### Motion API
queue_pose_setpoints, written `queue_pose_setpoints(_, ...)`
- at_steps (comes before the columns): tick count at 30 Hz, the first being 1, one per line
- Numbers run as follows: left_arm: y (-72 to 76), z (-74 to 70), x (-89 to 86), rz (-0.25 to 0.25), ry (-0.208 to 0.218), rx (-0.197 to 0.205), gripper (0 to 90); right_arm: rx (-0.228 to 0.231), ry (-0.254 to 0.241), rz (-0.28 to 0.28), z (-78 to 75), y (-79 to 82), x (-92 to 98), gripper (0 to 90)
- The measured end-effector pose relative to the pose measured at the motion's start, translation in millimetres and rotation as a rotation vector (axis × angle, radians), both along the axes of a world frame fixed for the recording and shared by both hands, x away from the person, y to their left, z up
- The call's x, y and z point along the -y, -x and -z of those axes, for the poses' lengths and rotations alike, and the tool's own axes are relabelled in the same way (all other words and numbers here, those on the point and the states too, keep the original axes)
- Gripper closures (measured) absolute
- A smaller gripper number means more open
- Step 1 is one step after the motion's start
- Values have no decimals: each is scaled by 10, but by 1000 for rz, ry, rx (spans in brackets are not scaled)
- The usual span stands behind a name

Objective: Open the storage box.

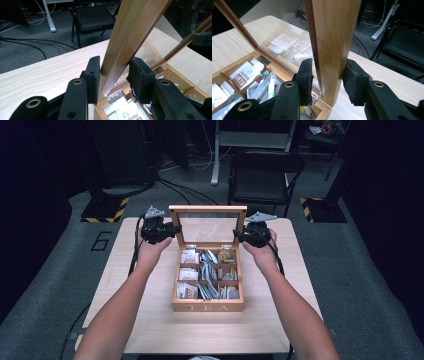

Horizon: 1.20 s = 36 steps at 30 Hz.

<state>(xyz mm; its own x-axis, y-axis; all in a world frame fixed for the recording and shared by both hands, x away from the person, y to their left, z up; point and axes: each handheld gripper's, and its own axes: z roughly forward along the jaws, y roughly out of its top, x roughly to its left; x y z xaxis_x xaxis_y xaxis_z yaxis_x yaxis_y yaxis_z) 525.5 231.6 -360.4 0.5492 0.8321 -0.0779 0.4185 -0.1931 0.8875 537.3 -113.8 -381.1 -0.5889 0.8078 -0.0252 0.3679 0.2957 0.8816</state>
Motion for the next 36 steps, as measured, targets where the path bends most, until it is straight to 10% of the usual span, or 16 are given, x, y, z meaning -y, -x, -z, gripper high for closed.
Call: queue_pose_setpoints(36, -143, 209, -25, -33, 6, -86, 637, -26, -14, 0, 41, -200, 34, 653)
